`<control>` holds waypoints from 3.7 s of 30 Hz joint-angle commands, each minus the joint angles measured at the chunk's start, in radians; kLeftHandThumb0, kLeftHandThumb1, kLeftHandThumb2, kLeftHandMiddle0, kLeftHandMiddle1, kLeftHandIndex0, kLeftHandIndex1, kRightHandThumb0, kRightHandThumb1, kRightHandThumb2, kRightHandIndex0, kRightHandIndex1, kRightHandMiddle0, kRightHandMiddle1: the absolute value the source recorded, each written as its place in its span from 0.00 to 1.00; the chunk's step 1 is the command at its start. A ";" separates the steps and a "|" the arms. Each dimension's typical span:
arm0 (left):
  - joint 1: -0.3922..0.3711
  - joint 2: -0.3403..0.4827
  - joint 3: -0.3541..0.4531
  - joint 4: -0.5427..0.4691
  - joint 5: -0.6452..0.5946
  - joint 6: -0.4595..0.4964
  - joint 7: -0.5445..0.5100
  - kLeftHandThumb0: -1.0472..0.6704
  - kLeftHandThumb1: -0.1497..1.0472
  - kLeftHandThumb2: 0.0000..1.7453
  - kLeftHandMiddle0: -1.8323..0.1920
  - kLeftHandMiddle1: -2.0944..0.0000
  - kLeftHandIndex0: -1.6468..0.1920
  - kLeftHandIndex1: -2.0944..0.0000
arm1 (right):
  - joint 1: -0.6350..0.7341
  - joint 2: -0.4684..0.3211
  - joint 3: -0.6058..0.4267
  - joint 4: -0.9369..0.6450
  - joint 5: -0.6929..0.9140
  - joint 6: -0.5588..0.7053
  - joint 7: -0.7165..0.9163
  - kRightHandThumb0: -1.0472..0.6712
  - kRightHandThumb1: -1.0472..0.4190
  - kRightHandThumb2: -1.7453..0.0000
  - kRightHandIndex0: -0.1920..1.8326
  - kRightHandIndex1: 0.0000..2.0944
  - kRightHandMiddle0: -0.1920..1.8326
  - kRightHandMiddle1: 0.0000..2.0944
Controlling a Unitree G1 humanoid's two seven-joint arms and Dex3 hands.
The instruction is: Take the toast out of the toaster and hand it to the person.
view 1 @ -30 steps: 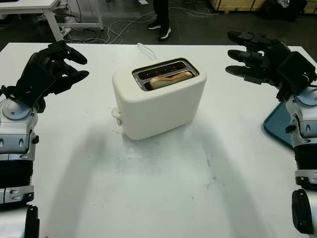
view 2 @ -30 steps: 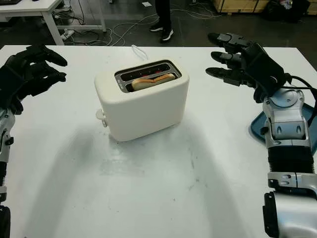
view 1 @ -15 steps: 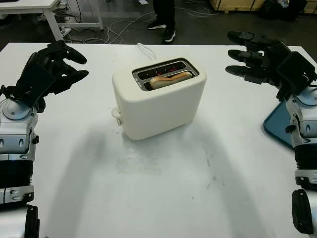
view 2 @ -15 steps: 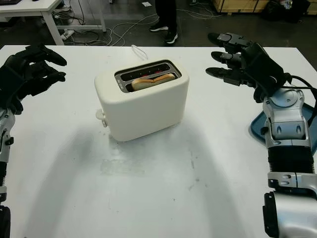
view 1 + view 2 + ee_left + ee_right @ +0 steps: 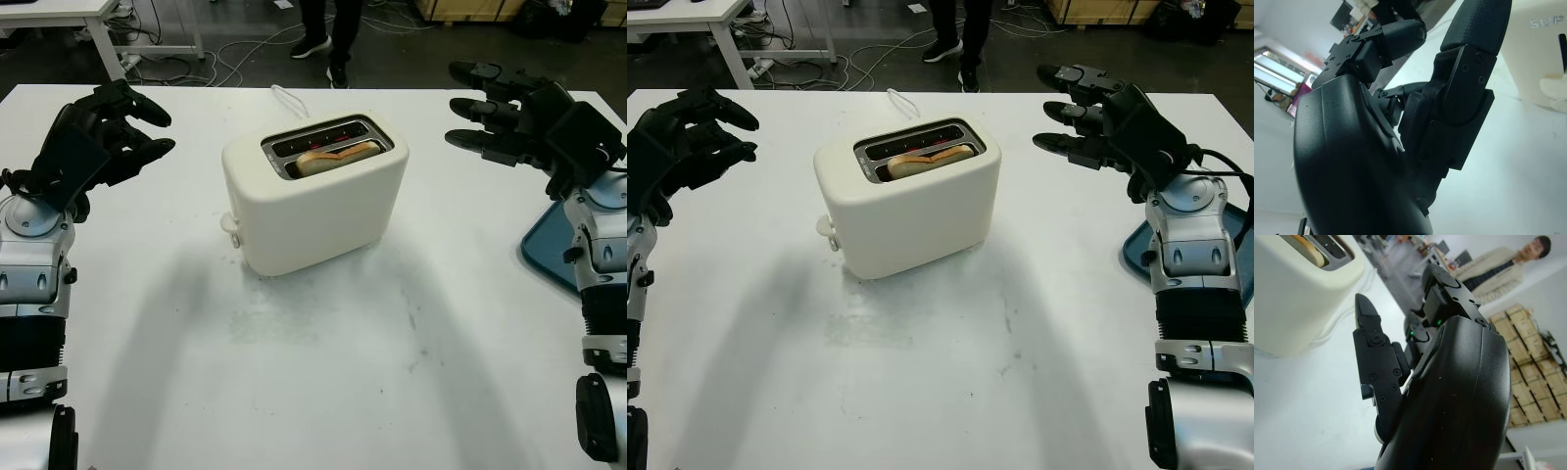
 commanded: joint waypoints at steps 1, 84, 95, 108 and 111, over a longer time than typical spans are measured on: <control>0.010 -0.002 0.005 0.004 0.004 -0.004 0.008 0.00 0.86 0.00 0.66 0.33 0.65 0.36 | -0.006 0.003 0.004 -0.017 -0.006 0.009 -0.010 0.52 0.09 0.99 0.34 0.00 0.31 0.00; 0.006 -0.001 0.004 0.022 0.004 -0.019 0.003 0.00 0.86 0.00 0.66 0.33 0.64 0.36 | -0.009 0.012 -0.007 -0.005 0.010 0.015 0.008 0.55 0.09 0.98 0.32 0.00 0.30 0.00; 0.007 -0.001 0.004 0.023 0.005 -0.019 0.005 0.00 0.86 0.00 0.66 0.33 0.64 0.36 | -0.007 0.009 -0.004 -0.009 0.003 0.027 0.005 0.54 0.09 0.99 0.32 0.00 0.30 0.00; 0.009 -0.004 0.007 0.015 0.002 -0.008 0.009 0.00 0.86 0.00 0.65 0.33 0.64 0.36 | -0.008 0.014 -0.009 -0.009 0.012 0.032 0.006 0.55 0.09 0.99 0.32 0.00 0.30 0.00; 0.010 -0.004 0.007 0.014 0.003 -0.008 0.010 0.00 0.86 0.00 0.65 0.34 0.64 0.37 | -0.008 0.013 -0.006 -0.007 0.007 0.028 0.003 0.54 0.09 0.99 0.33 0.00 0.30 0.00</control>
